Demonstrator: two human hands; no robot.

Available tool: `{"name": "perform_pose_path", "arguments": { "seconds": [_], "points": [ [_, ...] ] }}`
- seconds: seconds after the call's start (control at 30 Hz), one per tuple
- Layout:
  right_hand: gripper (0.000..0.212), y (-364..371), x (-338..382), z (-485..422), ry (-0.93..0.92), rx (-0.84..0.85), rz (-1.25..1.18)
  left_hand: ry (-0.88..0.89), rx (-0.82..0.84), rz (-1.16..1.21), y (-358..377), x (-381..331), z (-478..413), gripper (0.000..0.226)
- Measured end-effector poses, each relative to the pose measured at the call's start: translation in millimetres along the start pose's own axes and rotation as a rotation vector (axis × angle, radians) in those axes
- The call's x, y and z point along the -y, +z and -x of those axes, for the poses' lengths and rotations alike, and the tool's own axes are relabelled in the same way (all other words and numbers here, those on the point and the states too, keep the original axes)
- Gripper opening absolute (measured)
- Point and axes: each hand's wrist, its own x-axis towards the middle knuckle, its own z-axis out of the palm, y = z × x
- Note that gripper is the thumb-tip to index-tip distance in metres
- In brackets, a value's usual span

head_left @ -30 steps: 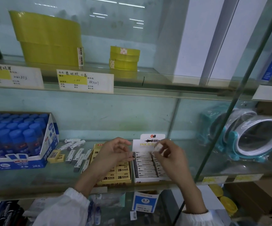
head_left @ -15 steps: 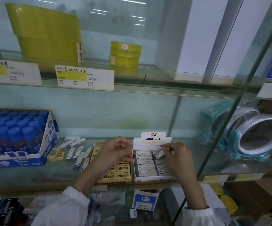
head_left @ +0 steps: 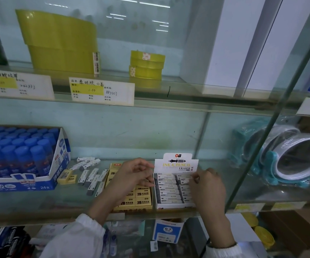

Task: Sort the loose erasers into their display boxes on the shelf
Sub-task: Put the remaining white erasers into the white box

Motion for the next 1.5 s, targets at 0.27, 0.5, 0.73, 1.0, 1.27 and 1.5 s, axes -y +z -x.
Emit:
{"name": "perform_pose_path", "arguments": {
  "seconds": [0.27,0.5,0.73,1.0,1.27,1.5],
  "points": [
    [0.016,9,-4,1,-0.028,0.034,0.057,0.001,-0.007,-0.003,0,-1,0,0.013],
    [0.015,5,11,4,-0.037,-0.037,-0.079,0.039,-0.027,0.085,-2,-4,2,0.013],
    [0.016,-26,69,-1,-0.425,0.215,-0.218,0.207,-0.355,-0.358,-70,-29,6,0.017],
    [0.038,4,178,-24,-0.854,0.745,-0.147,-0.031,-0.131,-1.274,-128,-11,48,0.045],
    [0.055,62,220,-29,-0.840,0.884,0.189,-0.028,0.000,-1.352,-129,-15,47,0.066],
    [0.049,72,222,-26,-0.853,0.821,0.093,-0.067,-0.064,-1.398,-138,-18,23,0.055]
  ]
}}
